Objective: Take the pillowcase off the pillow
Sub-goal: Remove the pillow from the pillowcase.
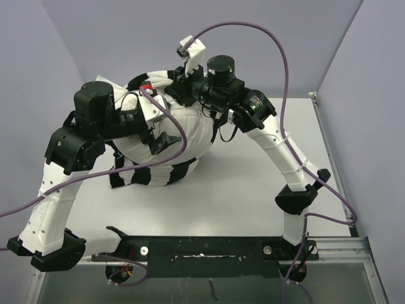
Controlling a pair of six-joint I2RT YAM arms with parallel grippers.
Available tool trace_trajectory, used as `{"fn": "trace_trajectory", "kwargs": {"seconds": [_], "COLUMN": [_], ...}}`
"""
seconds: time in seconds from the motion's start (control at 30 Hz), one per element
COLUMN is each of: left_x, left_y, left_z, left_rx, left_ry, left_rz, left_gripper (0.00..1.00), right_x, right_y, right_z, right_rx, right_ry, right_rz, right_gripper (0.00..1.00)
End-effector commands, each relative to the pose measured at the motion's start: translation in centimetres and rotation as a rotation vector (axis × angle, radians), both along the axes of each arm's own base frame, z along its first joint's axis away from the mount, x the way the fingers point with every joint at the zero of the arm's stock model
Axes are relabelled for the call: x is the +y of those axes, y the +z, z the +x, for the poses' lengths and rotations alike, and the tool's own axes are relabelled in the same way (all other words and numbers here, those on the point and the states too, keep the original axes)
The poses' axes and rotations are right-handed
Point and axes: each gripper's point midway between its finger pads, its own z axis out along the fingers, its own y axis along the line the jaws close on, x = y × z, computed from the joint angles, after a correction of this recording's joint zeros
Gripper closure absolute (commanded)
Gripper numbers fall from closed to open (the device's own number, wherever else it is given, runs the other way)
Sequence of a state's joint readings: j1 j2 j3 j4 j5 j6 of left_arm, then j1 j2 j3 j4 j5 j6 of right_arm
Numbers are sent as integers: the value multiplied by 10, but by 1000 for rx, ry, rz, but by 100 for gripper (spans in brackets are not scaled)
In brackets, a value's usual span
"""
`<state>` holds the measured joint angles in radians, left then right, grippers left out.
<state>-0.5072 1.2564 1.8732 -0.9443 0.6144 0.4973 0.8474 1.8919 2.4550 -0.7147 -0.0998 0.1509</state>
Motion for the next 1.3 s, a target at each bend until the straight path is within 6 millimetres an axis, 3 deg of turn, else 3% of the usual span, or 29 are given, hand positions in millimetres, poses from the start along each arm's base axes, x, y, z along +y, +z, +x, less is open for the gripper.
{"fn": "trace_trajectory", "kwargs": {"seconds": [0.0, 0.1, 0.13, 0.2, 0.27, 0.3, 0.4, 0.57, 0.73, 0.93, 1.1, 1.27], "left_x": [15, 13, 14, 16, 21, 22, 26, 29, 35, 39, 43, 46], "left_y": [1, -7, -14, -29, -38, -42, -44, -40, -50, -55, -55, -49], "left_z": [28, 32, 34, 39, 42, 43, 41, 27, 12, -7, -12, -15], "left_rx": [-96, -99, -96, -84, -68, -55, -31, -48, -20, -2, -17, -40], "left_ry": [144, 147, 148, 155, 182, 194, 207, 180, 145, 100, 89, 89], "left_rz": [41, 70, 91, 137, 168, 178, 191, 182, 225, 236, 254, 252], "left_gripper": [2, 4, 10, 33, 69, 80, 98, 100, 100, 100, 100, 100], "right_x": [26, 25, 24, 13, -9, -22, -60, -90, -109, -131, -145, -165], "right_y": [-22, -22, -23, -23, -21, -21, -26, -35, -40, -46, -51, -66], "right_z": [-27, -30, -29, -21, -6, 5, 31, 46, 54, 67, 73, 81], "right_rx": [129, 135, 132, 133, 133, 132, 112, 96, 121, 110, 103, 92], "right_ry": [136, 144, 142, 111, 57, 17, -96, -183, -215, -280, -315, -391], "right_rz": [31, 34, 28, 20, 24, 25, 4, -51, -33, -65, -91, -168], "right_gripper": [100, 100, 100, 96, 91, 91, 89, 87, 64, 60, 63, 81]}}
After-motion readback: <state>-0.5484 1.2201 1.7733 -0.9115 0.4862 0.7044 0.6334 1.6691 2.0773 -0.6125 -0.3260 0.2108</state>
